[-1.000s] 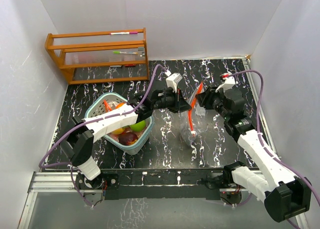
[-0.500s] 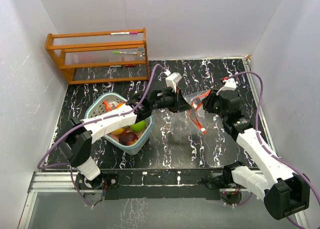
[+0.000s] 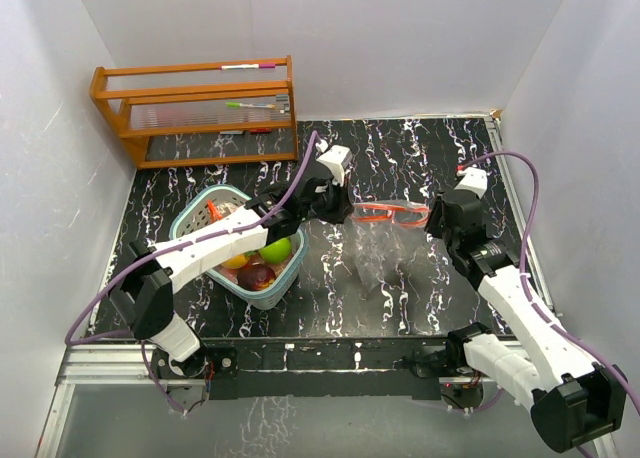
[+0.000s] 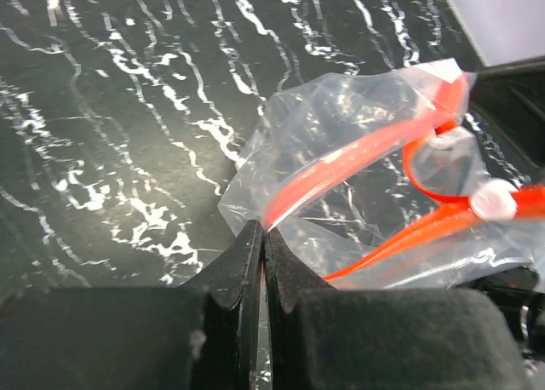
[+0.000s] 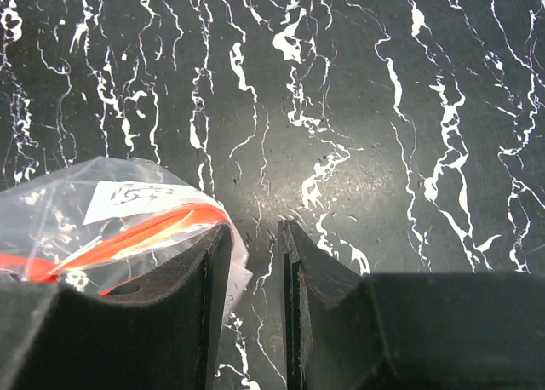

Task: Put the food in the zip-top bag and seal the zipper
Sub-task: Open the zipper of the food storage bag at the center of the board.

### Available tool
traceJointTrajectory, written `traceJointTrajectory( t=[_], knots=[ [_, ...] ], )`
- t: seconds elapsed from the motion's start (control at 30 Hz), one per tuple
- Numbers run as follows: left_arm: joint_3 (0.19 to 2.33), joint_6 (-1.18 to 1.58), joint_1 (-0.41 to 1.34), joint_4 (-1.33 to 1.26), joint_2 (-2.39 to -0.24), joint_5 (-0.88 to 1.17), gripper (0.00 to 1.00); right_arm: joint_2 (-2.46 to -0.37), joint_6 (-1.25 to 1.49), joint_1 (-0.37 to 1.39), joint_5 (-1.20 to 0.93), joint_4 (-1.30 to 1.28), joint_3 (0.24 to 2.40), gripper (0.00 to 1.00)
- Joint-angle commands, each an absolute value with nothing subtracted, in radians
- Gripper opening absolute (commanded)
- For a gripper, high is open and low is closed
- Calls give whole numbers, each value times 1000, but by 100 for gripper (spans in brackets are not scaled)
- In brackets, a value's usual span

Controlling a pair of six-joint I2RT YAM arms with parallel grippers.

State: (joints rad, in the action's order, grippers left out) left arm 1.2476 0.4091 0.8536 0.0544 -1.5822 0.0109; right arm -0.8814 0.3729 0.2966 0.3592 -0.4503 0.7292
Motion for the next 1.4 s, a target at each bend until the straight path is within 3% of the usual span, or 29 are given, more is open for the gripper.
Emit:
traceJointTrajectory(
  t=[0.0,0.13,0.33,0.47,0.63,0.97,1.37],
  knots=[
    [1296,354,851,176,-1539,-168,0,-859,374,295,451,-482,743,30],
    [1294,360,851,174,-1539,-178,0,-842,360,294,401,-474,752,32],
    [1241,377,851,24,-1515,-26,0,-775,325,295,-83,-263,766,48],
    [1268,374,851,11,-1533,0,0,-790,359,294,-216,-241,833,53],
    [1306,354,851,41,-1539,-2,0,-826,373,294,-240,-268,870,56],
    [1216,460,851,-157,-1467,195,0,-914,482,295,-293,-125,820,56],
    [1163,534,851,-251,-1497,277,0,-921,520,294,-286,-66,802,57]
  ],
)
